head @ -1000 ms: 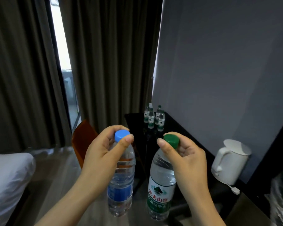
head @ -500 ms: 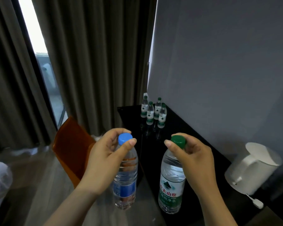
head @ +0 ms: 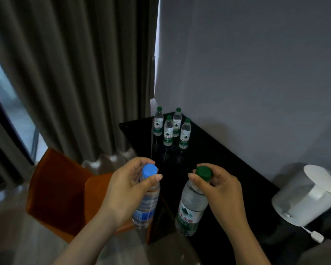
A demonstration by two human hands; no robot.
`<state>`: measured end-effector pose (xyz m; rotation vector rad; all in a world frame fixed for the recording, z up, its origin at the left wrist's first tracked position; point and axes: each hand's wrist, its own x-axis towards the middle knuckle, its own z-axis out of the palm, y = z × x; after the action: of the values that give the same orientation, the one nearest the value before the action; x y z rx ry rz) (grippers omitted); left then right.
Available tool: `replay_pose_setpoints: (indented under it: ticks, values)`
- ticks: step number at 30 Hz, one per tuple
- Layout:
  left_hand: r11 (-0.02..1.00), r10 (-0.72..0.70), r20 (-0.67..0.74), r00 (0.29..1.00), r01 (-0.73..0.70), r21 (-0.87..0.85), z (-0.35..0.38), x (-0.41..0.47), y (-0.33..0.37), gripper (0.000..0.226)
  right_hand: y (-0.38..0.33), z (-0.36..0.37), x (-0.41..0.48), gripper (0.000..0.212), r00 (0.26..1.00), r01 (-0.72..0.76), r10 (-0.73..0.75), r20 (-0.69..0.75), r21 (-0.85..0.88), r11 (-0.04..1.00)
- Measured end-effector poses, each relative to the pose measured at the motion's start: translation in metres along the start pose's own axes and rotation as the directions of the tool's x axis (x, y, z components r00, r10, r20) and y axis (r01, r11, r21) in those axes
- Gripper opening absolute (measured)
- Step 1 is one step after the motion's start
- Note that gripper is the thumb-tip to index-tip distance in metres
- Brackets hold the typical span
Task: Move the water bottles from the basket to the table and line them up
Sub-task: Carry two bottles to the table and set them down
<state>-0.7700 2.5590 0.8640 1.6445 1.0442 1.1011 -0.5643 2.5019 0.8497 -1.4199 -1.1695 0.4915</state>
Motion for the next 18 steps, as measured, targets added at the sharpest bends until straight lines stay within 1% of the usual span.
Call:
replay_pose_setpoints:
  ticks: [6,10,15,18]
  values:
    - [0.997,-0.065,0.033,0.997,0.064,0.03,-0.005,0.054,-0.039,0.022,0.032,0.026,0.043,0.016,0.998,-0.054,0.055,0.015,-0.04,0.998]
    - [0.994,-0.105,0.073,0.992,0.103,0.023,-0.002,0.096,-0.061,0.02,0.058,0.04,0.08,0.015,0.996,-0.086,0.086,0.017,-0.033,0.996]
    - [0.984,-0.156,0.074,0.985,0.148,0.104,0.012,0.168,-0.091,0.021,0.103,0.058,0.139,0.015,0.989,-0.146,0.147,0.028,-0.038,0.989]
    - [0.975,-0.202,0.13,0.971,0.187,0.119,0.021,0.207,-0.109,0.022,0.127,0.064,0.173,0.017,0.984,-0.169,0.171,0.05,-0.053,0.984]
